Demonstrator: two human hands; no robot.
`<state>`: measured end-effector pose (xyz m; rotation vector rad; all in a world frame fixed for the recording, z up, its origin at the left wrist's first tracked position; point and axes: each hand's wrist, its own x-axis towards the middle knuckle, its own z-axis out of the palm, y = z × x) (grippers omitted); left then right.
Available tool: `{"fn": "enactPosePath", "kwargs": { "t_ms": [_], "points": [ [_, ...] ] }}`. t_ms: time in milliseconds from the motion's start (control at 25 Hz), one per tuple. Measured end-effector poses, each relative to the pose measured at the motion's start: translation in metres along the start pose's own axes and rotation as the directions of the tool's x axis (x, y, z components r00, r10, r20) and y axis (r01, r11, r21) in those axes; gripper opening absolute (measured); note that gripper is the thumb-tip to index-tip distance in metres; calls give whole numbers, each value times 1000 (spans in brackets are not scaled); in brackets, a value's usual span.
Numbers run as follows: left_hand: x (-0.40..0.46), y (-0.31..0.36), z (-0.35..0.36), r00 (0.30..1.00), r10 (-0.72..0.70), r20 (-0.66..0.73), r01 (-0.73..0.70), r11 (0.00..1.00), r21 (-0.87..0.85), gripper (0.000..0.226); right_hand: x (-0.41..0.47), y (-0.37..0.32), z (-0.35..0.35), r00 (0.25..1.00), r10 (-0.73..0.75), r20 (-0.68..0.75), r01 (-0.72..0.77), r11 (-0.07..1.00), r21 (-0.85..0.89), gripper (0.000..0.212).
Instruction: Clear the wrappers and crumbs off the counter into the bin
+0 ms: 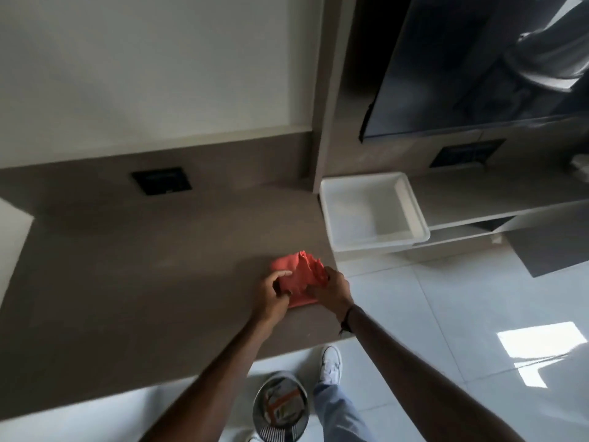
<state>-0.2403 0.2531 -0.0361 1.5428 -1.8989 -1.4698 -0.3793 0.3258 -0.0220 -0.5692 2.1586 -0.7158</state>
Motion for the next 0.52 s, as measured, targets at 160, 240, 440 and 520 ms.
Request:
{"fn": "enactPosePath", "kwargs": {
  "t_ms": [160,240,440,520],
  "points": [
    [63,76,66,996,69,63,-70,997,16,57,70,-8,-81,989,-5,-148,11,999,38,14],
    [90,105,94,990,94,108,-97,995,22,60,103,-9,-112,981,-29,-193,34,999,22,12],
    [126,124,113,974,123,188,-158,970,183,48,152,-17,-147,990,-66,-122,55,994,-90,48],
    [125,126,97,982,179,63,-190,945,268,41,150,-23,-157,989,-67,-128,64,997,-30,57]
  ]
}}
